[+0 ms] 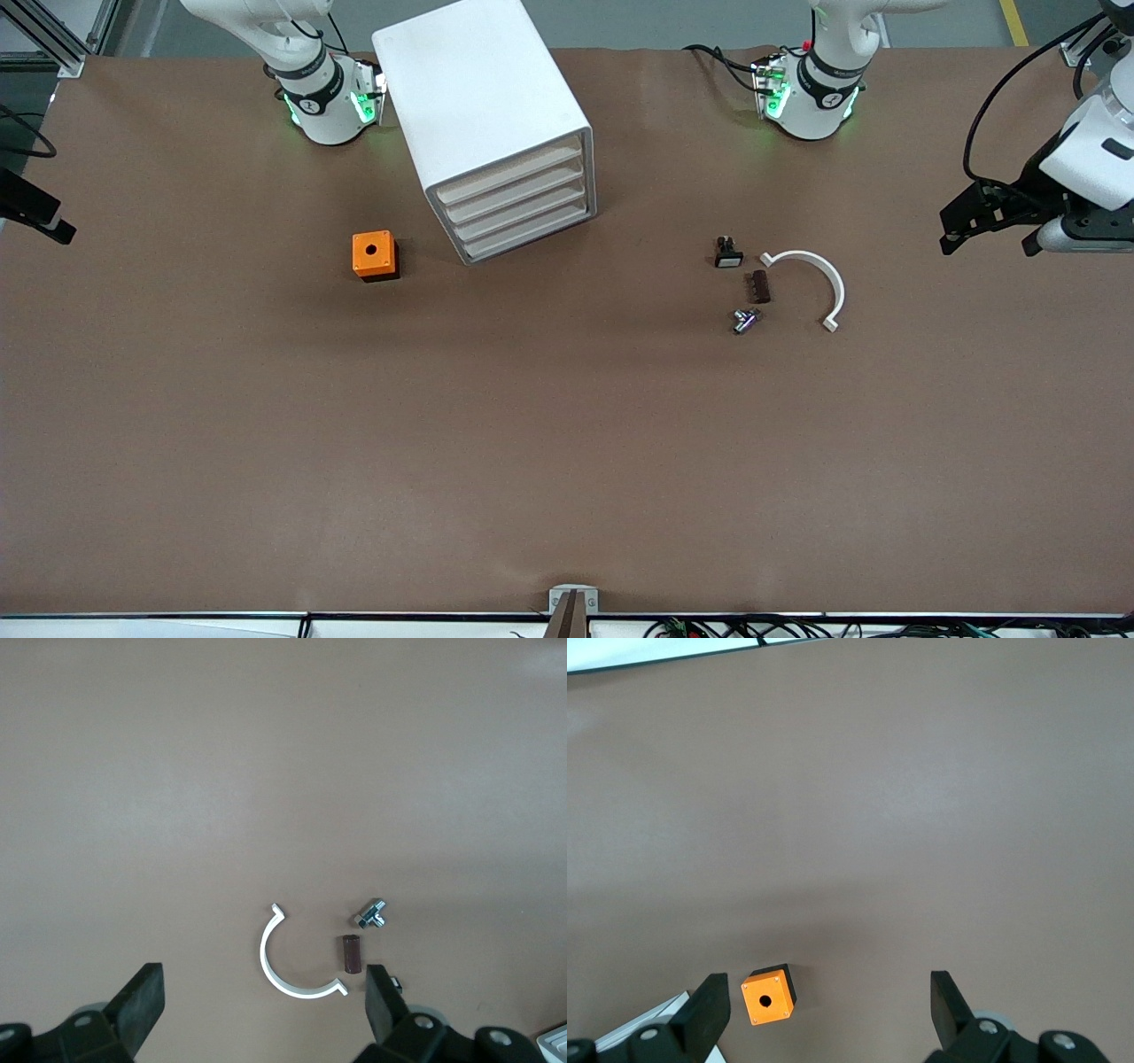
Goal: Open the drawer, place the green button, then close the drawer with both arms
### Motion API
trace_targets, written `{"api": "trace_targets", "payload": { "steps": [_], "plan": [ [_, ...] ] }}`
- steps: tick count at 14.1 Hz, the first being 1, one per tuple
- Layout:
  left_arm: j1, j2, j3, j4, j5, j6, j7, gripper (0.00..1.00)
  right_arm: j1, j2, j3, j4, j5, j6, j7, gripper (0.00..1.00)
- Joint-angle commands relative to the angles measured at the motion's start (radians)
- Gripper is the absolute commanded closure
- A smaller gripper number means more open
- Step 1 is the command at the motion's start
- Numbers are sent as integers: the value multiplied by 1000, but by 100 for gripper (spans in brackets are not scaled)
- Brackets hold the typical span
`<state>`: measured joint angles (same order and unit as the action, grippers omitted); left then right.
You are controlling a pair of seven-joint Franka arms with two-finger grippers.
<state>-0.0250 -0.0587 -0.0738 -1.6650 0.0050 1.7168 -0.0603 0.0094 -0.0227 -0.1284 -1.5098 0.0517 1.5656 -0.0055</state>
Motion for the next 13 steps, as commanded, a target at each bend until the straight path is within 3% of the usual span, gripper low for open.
{"api": "trace_targets", "payload": {
  "steps": [1, 13],
  "plan": [
    [2, 3, 8, 25, 7, -5, 10, 0, 20, -48, -5, -76, 10, 30, 6, 0],
    [8, -6, 5, 36, -8, -39, -4, 0, 4, -45, 3, -64, 10, 28, -5, 0]
  ]
}}
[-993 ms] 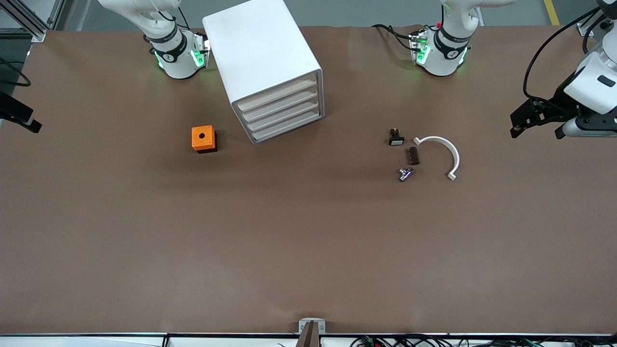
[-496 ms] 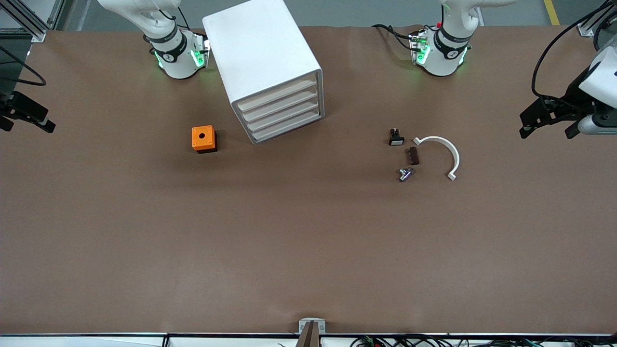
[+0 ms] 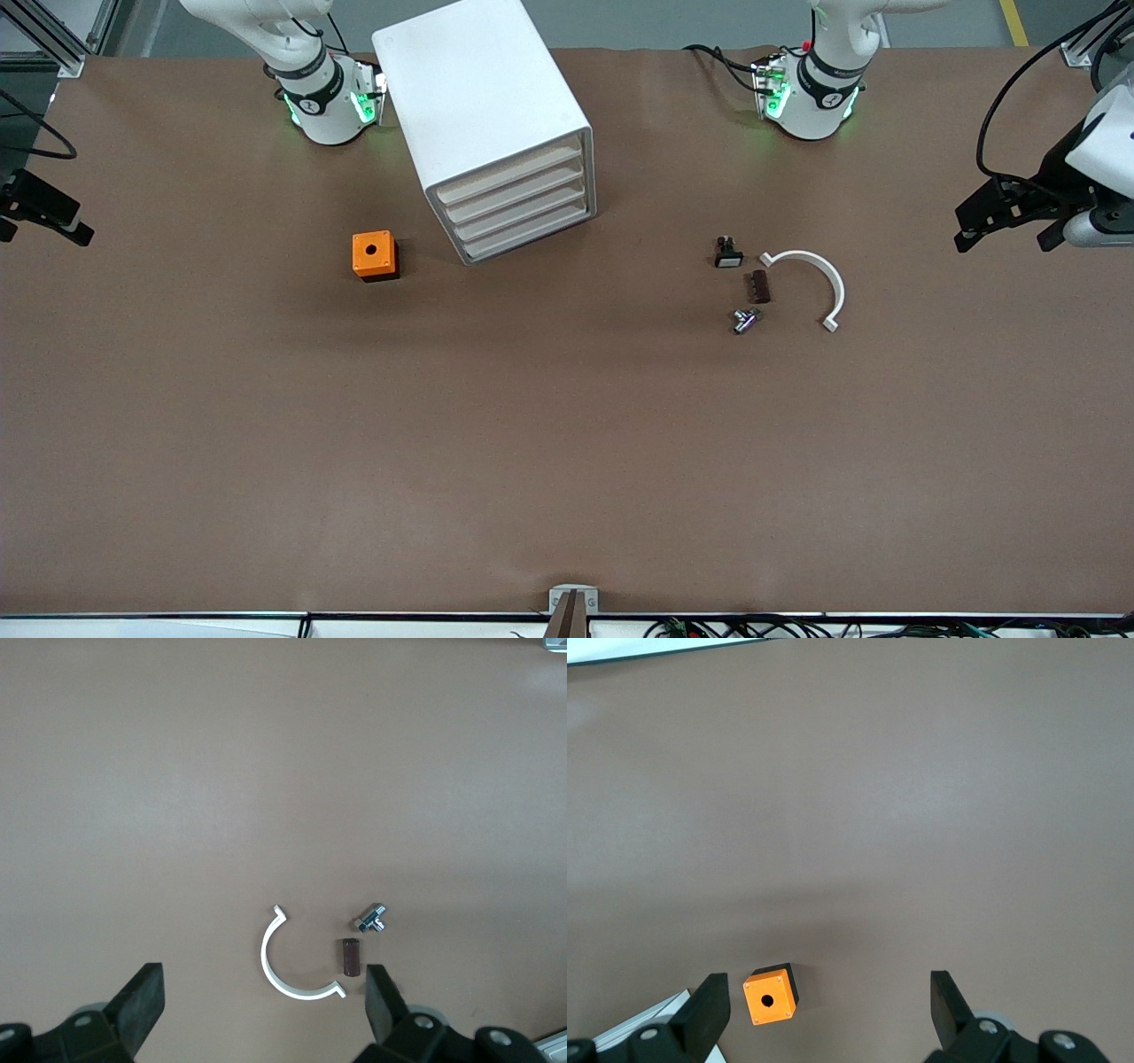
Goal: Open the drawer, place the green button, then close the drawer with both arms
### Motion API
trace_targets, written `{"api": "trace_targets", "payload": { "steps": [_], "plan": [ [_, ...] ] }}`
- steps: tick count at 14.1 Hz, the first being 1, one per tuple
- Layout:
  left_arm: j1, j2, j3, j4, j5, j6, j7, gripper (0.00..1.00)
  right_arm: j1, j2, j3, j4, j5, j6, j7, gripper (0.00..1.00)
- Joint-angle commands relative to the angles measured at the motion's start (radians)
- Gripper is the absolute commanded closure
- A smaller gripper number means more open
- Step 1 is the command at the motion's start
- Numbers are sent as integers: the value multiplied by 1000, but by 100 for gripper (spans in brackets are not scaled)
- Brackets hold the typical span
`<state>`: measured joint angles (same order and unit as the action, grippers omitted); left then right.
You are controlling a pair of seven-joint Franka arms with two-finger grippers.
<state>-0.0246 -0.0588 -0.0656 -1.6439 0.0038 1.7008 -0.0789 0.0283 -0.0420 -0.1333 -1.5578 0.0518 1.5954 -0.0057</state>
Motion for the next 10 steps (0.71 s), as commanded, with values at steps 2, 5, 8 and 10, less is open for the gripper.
{"api": "trace_targets", "payload": {
  "steps": [2, 5, 8, 10],
  "plan": [
    [8, -4, -3, 15, -5, -23, 5, 0, -36, -22, 8, -18, 11, 1, -4, 0],
    [2, -4, -11, 15, -5, -21, -57, 0, -37, -21, 9, -19, 11, 8, -5, 0],
    [2, -4, -10, 16, -1, -21, -50, 0, -35, -19, 9, -18, 8, 3, -8, 0],
    [2, -4, -10, 16, 7, -21, -50, 0, -25, -16, 9, -16, -3, -5, -10, 0]
  ]
}}
